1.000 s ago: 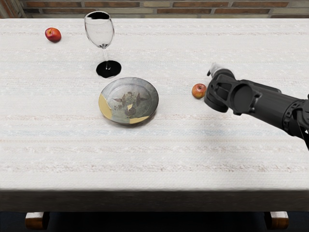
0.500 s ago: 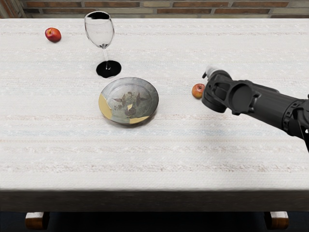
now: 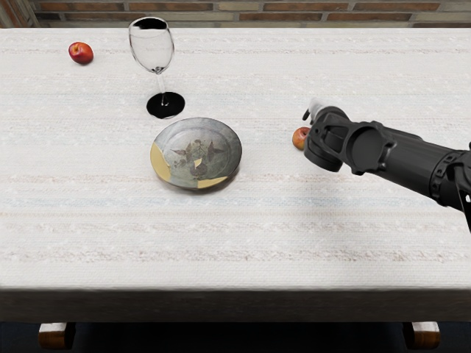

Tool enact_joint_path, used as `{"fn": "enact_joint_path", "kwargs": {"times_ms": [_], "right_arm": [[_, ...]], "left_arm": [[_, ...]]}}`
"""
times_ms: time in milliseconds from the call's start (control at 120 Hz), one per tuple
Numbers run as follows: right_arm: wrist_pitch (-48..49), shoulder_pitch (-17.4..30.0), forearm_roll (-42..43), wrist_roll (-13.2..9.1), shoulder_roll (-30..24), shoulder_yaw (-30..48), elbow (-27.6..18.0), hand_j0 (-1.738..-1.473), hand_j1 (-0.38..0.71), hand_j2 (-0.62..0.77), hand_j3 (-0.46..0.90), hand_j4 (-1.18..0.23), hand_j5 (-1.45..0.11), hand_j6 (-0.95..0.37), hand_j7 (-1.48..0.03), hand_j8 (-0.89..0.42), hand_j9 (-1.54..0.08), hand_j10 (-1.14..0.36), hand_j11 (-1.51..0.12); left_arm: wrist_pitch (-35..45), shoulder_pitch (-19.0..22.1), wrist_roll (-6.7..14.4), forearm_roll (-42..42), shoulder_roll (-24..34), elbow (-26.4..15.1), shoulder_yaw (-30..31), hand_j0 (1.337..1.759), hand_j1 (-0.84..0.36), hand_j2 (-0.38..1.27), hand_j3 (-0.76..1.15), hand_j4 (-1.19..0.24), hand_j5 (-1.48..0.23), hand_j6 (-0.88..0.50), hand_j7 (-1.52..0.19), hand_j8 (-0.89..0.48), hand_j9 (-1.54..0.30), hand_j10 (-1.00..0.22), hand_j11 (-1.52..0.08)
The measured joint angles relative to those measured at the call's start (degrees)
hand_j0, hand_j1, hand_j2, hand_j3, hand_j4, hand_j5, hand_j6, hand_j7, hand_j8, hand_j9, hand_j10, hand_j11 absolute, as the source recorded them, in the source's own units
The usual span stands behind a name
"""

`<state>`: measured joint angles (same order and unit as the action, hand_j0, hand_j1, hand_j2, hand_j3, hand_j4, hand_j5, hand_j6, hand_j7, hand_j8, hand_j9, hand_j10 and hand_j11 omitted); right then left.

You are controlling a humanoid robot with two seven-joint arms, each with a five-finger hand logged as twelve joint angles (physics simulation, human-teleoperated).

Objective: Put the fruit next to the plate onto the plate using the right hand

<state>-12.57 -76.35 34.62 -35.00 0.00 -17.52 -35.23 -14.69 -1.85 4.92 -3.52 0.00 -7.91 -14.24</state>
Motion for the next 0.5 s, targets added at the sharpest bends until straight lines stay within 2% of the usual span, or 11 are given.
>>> {"fn": "enact_joint_path", "kwargs": {"times_ms": [242,500], "right_arm": [[0.0,0.1,0.0,0.0,0.0,0.0,-0.9,-1.658,0.13,-0.08,0.00,-0.41,-0.53,-0.41,-0.52,-0.41,-0.53,-0.40,-0.52],[-0.2,0.2,0.2,0.0,0.0,0.0,-1.1,-1.658,0.22,-0.09,0.00,-0.48,-0.62,-0.47,-0.62,-0.48,-0.62,-0.48,-0.62]], "left_arm": [[0.0,0.0,0.0,0.0,0.0,0.0,0.0,1.658,0.35,0.00,0.00,0.00,0.00,0.00,0.00,0.00,0.00,0.00,0.00],[0.0,0.0,0.0,0.0,0.0,0.0,0.0,1.658,0.35,0.00,0.00,0.00,0.00,0.00,0.00,0.00,0.00,0.00,0.00]]}}
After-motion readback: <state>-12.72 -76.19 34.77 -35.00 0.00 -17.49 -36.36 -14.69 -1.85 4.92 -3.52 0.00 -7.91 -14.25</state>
